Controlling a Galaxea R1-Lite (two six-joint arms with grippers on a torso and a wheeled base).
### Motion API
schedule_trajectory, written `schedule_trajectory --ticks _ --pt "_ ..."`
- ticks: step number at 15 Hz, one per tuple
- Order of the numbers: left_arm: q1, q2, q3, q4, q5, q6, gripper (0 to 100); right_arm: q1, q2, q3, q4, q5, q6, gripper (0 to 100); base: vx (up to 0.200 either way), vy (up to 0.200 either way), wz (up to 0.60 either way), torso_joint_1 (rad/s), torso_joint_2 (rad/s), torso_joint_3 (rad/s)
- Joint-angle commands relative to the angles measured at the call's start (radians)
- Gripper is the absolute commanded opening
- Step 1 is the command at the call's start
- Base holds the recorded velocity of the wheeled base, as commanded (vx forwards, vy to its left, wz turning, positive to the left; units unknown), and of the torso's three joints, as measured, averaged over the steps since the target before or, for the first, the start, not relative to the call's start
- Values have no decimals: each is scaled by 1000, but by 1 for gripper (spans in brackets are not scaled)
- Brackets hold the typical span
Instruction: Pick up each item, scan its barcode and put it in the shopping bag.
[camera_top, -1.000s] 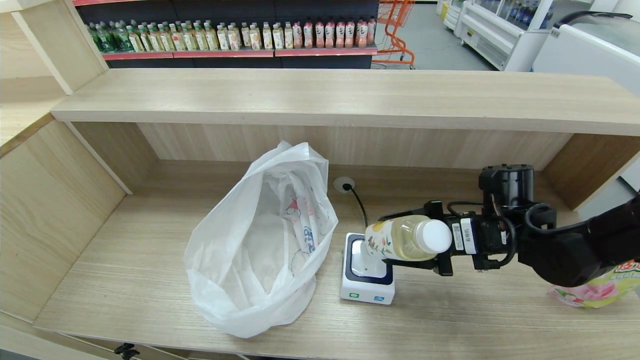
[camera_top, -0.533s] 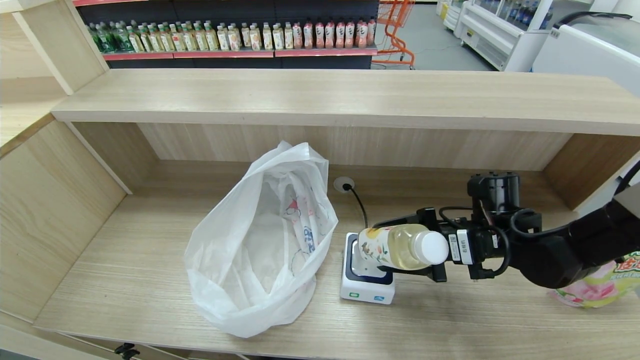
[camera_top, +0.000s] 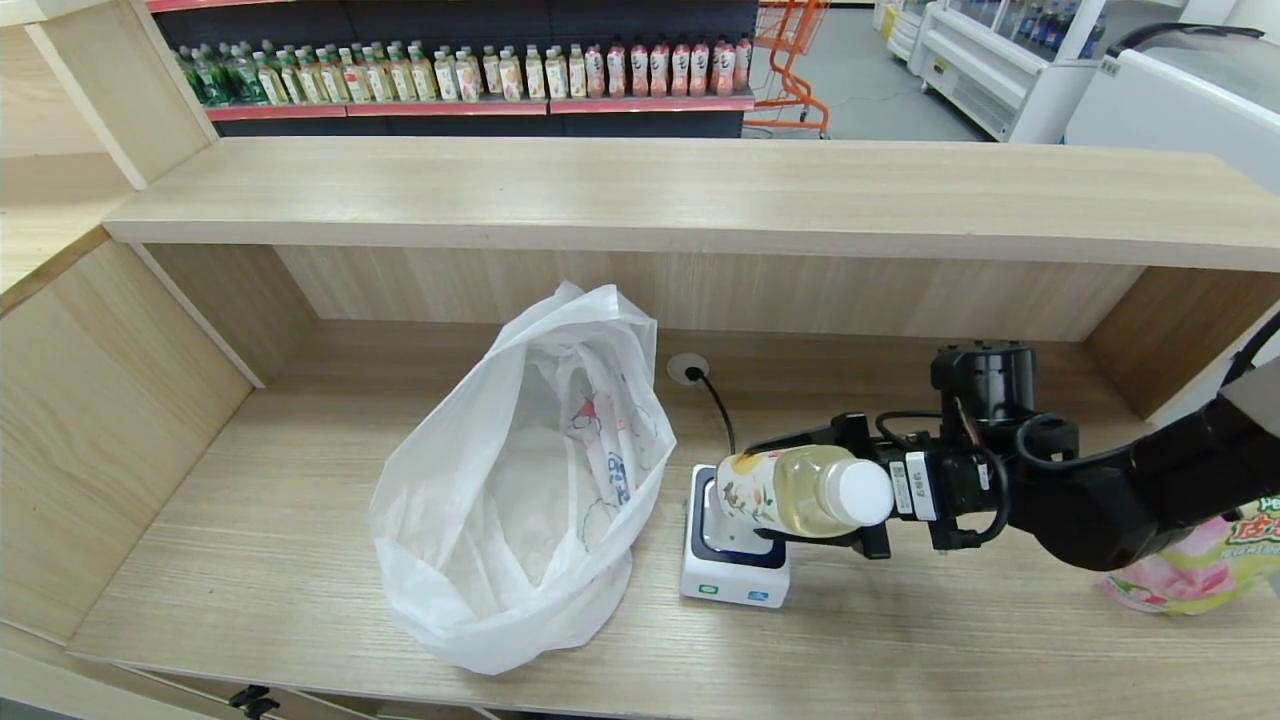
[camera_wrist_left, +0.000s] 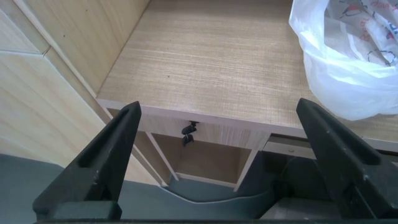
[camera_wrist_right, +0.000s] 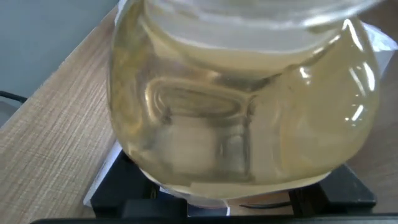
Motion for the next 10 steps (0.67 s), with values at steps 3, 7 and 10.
schedule_trajectory --ticks 3,7,10 --pt "-1 0 0 0 0 0 100 -16 -253 -31 -6 6 428 0 0 0 0 0 0 0" --pt "-1 0 0 0 0 0 100 -108 -390 6 -6 -53 841 0 0 0 0 0 0 0" --pt "1 0 0 0 0 0 100 -133 -402 30 -6 -70 864 0 0 0 0 0 0 0"
